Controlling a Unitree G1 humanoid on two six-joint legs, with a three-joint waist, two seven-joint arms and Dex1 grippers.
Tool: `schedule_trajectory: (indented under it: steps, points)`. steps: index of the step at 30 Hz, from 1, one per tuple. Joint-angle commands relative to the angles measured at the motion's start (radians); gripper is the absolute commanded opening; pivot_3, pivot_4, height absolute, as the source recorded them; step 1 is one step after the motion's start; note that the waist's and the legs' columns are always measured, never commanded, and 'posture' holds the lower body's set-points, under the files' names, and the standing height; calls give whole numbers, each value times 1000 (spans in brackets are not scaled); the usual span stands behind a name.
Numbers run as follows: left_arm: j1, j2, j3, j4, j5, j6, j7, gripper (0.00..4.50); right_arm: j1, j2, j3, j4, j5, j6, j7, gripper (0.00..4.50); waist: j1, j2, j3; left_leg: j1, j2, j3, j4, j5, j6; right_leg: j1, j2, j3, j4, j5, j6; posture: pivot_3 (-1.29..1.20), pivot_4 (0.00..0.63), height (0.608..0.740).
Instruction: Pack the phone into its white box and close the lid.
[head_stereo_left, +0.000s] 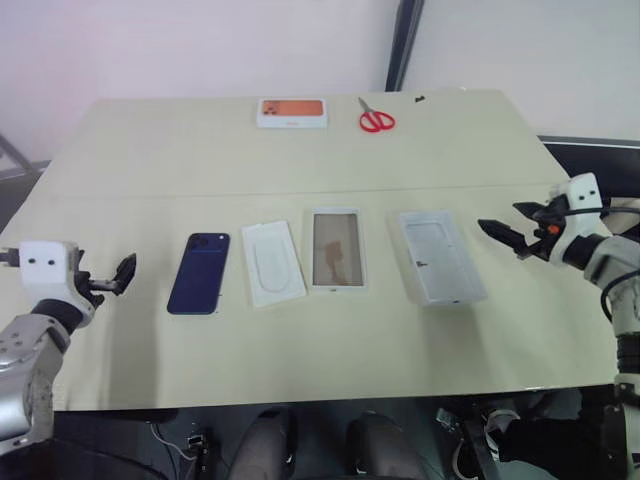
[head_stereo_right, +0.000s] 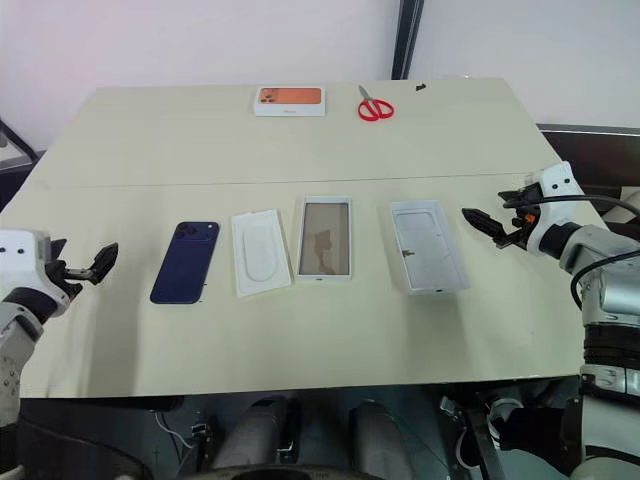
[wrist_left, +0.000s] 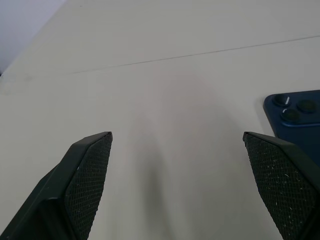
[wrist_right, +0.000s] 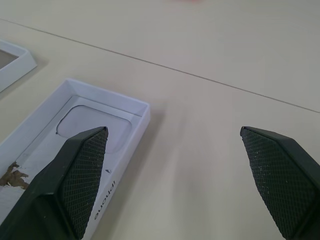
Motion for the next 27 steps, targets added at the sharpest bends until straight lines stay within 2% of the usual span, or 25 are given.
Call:
schedule_trajectory:
  steps: [1, 12, 14, 22, 27]
  points:
    - [11, -6, 42, -49, -9, -3, 17, 4409, -34, -20, 4, -14, -5, -15, 10, 4438, -1, 0, 0, 0, 0, 0, 0, 0, 0, 0, 0, 0, 0, 0, 0, 0, 150, 740]
    - [-15, -18, 58, -82, -47, 34, 61, 4409, -66, 17, 80, -89, -20, -8, 6, 4438, 2, 0, 0, 0, 0, 0, 0, 0, 0, 0, 0, 0, 0, 0, 0, 0, 150, 740]
    - [-45, -18, 40, -95, -63, 84, 82, 4409, -65, 35, 87, -126, -9, 6, -4, 4438, 1, 0, 0, 0, 0, 0, 0, 0, 0, 0, 0, 0, 0, 0, 0, 0, 150, 740]
    - [-199, 8, -138, -110, -115, 232, 18, 4409, 4, 93, 107, -367, 28, 95, -43, 4438, 3, 0, 0, 0, 0, 0, 0, 0, 0, 0, 0, 0, 0, 0, 0, 0, 150, 740]
    - [-309, 3, -212, -153, -248, 429, -21, 4409, 79, 108, 139, -507, 39, 127, -61, 4438, 0, 0, 0, 0, 0, -1, 1, 0, 0, 0, 0, 0, 0, 0, 0, 0, 150, 740]
